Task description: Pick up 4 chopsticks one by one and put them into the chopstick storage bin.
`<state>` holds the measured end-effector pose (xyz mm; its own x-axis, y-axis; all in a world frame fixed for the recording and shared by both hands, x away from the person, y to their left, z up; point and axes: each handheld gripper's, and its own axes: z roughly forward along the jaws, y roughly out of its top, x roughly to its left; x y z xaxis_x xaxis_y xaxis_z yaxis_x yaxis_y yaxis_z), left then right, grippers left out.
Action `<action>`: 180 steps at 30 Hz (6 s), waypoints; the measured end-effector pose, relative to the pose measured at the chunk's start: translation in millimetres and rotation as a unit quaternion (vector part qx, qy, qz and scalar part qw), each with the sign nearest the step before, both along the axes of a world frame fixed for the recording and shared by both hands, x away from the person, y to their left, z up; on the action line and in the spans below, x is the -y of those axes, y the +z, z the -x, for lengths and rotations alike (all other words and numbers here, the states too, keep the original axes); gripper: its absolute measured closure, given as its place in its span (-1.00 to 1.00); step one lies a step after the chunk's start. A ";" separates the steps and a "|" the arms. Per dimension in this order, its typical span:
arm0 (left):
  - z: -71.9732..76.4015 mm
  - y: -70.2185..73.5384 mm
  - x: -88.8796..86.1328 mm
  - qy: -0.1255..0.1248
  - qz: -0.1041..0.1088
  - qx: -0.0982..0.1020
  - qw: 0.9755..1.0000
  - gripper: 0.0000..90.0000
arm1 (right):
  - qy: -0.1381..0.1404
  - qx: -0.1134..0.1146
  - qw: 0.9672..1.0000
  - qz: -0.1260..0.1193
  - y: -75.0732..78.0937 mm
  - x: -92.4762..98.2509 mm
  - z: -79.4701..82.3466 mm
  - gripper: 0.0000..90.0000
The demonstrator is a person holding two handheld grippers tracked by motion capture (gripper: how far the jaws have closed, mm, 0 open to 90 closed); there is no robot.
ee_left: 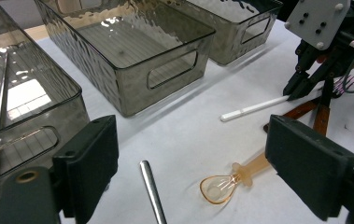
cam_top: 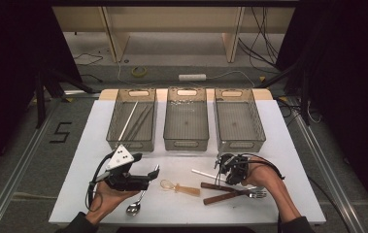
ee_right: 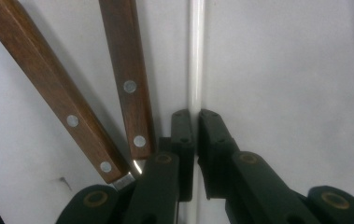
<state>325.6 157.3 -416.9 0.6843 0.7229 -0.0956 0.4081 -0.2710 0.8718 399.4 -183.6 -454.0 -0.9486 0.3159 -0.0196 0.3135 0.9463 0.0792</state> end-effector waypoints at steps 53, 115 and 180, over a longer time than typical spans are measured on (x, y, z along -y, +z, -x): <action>-2.9 -13.8 68.3 -0.183 -0.153 0.002 0.971 -0.25 | 0.117 0.076 0.989 -0.043 52.8 -53.2 51.3 0.92; -7.9 -1.3 55.3 -0.185 -0.130 0.020 0.974 0.84 | 0.004 0.130 0.964 -0.231 87.0 -17.4 49.7 -0.06; -126.7 3.1 -71.6 0.208 -0.079 -0.040 0.974 0.84 | -0.172 0.154 0.889 -0.395 33.9 38.9 84.7 -0.44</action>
